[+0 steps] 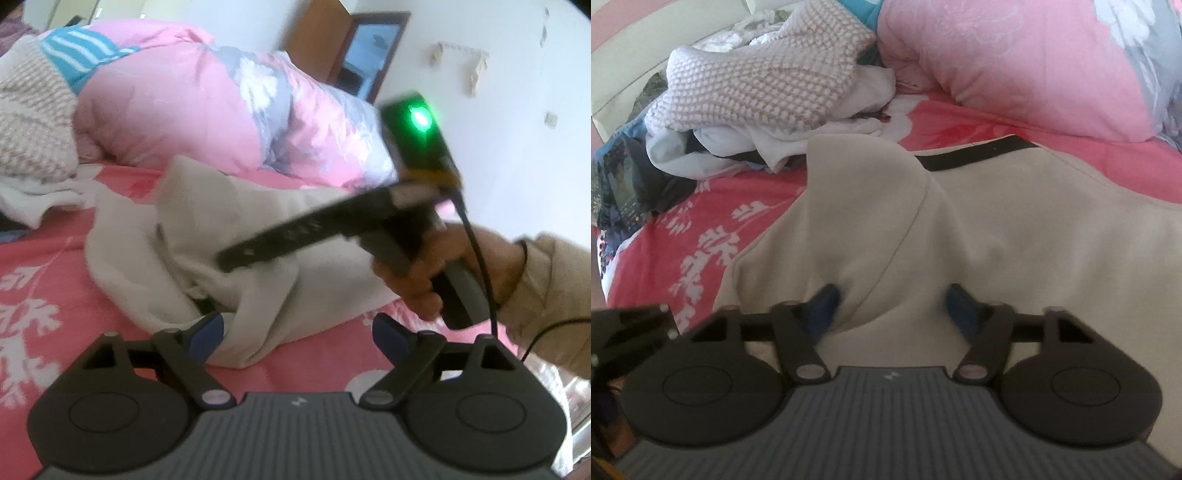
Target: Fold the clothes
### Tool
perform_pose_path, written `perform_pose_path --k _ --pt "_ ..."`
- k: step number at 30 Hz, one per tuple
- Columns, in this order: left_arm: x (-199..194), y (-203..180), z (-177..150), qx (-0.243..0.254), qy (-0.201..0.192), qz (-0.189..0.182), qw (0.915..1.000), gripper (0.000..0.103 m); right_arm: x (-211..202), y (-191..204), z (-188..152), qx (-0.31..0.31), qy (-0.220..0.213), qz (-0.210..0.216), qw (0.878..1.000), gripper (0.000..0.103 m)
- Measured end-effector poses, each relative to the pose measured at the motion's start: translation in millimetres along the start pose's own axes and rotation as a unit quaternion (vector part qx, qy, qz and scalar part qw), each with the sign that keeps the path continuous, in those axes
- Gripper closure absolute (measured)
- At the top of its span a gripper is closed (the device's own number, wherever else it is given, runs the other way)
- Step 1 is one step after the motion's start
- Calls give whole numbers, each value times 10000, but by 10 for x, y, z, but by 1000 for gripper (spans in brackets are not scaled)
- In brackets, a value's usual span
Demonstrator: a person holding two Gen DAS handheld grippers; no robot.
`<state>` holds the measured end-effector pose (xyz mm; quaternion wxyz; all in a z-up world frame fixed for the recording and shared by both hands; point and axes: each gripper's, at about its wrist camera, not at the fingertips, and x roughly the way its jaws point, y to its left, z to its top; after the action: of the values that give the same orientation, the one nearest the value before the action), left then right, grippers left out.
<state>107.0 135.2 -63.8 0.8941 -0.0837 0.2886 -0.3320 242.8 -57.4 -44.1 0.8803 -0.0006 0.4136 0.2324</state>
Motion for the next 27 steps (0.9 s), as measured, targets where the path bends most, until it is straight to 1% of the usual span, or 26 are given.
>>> perform_pose_path --k 1,2,4,7,11,13,17,20,22,24,26,27 --pt "-46 57 13 -122 -52 -15 9999 12 -36 -11 -30 44 -49 -5 10000 61" --pt "-56 114 69 -260 -105 -5 9996 11 -71 -23 -60 87 -98 -10 9999 65" --pt "-79 243 130 -609 -244 141 9977 8 -143 -45 -120 175 -195 -21 9997 77" --pt "-98 482 147 -1315 -335 324 9902 7 -250 -79 -210 306 -342 -36 9989 85" --pt "1 714 156 -1951 -327 637 9782 9 -392 -124 -331 480 -537 -56 9974 89" --pt "79 768 197 -2085 -343 817 9740 12 -491 -149 -419 612 -656 -63 9959 90" --pt "223 790 292 -2269 -367 880 9692 14 -730 -232 -649 963 -909 31 9912 91" --pt "339 768 348 -2282 -358 1047 9673 24 -898 -290 -816 1201 -1081 117 9868 97" --pt "451 776 381 -2350 -320 1117 9650 36 -969 -311 -914 1311 -1166 154 9844 98" --pt "555 781 390 -2423 -274 1154 9629 44 -1017 -327 -985 1385 -1235 183 9825 98" --pt "612 738 384 -2347 -281 1280 9632 52 -1038 -340 -1001 1399 -1282 203 9816 98" --pt "623 707 379 -2301 -282 1321 9638 61 -1048 -346 -1008 1406 -1306 213 9812 98"
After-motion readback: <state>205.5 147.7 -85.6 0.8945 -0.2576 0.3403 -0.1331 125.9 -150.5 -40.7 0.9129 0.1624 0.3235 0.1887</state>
